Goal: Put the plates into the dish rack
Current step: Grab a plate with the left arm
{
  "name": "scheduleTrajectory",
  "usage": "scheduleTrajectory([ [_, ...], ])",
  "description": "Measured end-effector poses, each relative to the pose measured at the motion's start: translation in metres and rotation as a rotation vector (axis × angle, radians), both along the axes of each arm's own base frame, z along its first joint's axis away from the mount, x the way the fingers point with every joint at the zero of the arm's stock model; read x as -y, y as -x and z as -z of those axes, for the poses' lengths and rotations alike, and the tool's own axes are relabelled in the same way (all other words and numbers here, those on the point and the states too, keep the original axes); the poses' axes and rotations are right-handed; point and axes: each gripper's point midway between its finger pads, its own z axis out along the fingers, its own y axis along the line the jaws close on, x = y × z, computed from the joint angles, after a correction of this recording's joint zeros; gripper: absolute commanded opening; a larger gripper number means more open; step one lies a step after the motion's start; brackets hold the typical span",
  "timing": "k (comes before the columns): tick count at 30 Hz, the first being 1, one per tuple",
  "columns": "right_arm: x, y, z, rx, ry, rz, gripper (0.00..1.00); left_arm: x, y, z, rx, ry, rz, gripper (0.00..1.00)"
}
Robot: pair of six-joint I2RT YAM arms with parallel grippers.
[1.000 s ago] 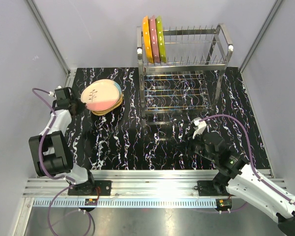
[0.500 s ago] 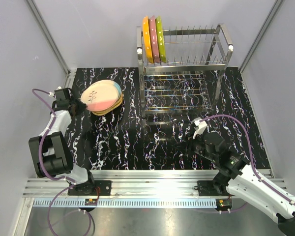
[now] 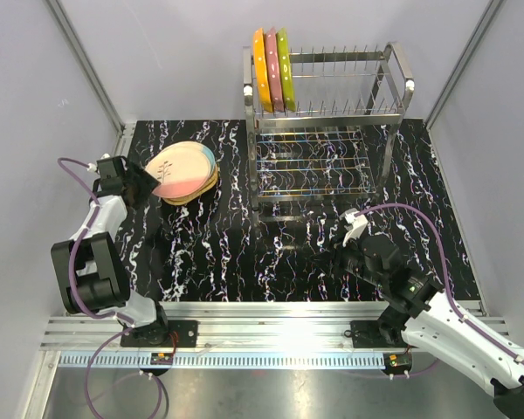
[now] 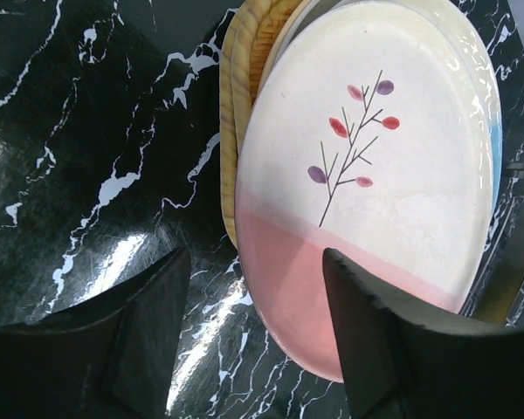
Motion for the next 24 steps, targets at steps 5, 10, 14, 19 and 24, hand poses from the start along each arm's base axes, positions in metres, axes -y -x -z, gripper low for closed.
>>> scheduleTrajectory([
  [5,0.000,0.000,0.000,0.000,0.000,0.000,0.30,0.002,-0.004,0.002,0.009,0.027,0.002,0.80],
  [10,0.000,0.000,0.000,0.000,0.000,0.000,0.30,0.006,-0.009,0.006,0.032,0.070,0.007,0.82],
  [14,0.000,0.000,0.000,0.000,0.000,0.000,0.30,0.013,-0.014,0.014,0.044,0.117,0.019,0.80],
  [19,0.000,0.000,0.000,0.000,0.000,0.000,0.30,0.019,-0.018,0.024,0.051,0.170,0.026,0.71],
  [24,0.000,0.000,0.000,0.001,0.000,0.001,0.30,0.021,-0.023,0.023,0.073,0.187,0.030,0.68],
])
